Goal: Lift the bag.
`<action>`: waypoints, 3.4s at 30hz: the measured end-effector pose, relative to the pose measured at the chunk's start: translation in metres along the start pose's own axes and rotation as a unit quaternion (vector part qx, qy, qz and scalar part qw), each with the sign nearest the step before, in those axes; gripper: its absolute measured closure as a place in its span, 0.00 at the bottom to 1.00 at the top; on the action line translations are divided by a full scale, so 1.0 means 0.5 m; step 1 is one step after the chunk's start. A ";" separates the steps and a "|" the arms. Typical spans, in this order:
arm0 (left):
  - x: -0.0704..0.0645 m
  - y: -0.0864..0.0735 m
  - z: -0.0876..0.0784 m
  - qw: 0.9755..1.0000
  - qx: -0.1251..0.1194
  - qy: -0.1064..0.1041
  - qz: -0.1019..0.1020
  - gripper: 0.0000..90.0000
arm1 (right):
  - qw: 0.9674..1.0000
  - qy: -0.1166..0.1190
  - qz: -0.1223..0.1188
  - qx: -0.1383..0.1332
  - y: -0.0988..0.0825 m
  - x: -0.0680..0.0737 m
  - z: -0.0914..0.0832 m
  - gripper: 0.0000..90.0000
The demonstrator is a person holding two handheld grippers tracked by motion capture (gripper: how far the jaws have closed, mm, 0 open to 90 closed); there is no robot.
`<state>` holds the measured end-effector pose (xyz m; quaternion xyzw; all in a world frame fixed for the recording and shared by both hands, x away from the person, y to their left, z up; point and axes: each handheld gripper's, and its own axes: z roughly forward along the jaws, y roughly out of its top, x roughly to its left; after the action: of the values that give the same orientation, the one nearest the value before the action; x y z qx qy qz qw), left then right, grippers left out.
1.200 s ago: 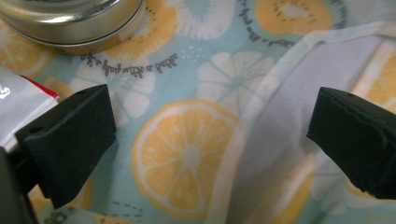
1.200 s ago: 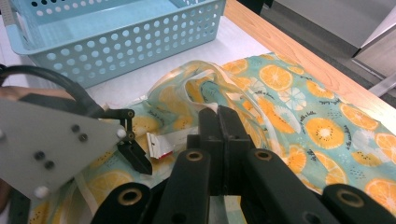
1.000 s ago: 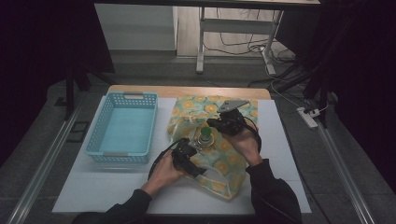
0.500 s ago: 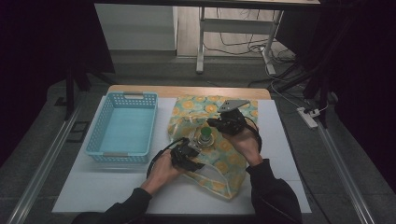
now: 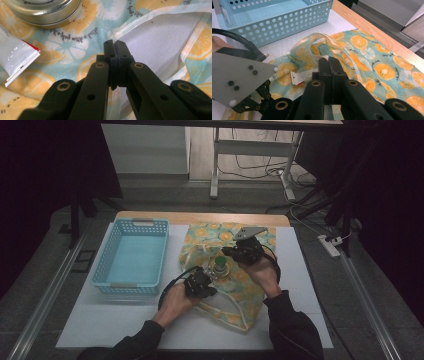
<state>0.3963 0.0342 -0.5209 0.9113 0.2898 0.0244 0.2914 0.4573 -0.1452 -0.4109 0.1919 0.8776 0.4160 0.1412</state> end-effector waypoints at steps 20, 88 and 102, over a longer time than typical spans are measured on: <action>0.011 0.018 -0.065 0.998 -0.043 -0.035 -0.020 1.00 | 1.000 0.009 0.009 0.001 0.002 -0.002 -0.002 1.00; 0.106 0.156 -0.391 0.989 -0.128 -0.069 -0.033 1.00 | 0.999 0.037 0.017 -0.035 0.120 -0.037 -0.118 1.00; 0.114 0.191 -0.472 0.985 -0.163 -0.053 -0.030 1.00 | 0.998 0.030 0.001 -0.053 0.177 -0.033 -0.157 1.00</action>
<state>0.4423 0.1239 -0.2801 0.8425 0.2936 0.0139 0.4515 0.4592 -0.1544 -0.2920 0.1723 0.8579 0.4679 0.1243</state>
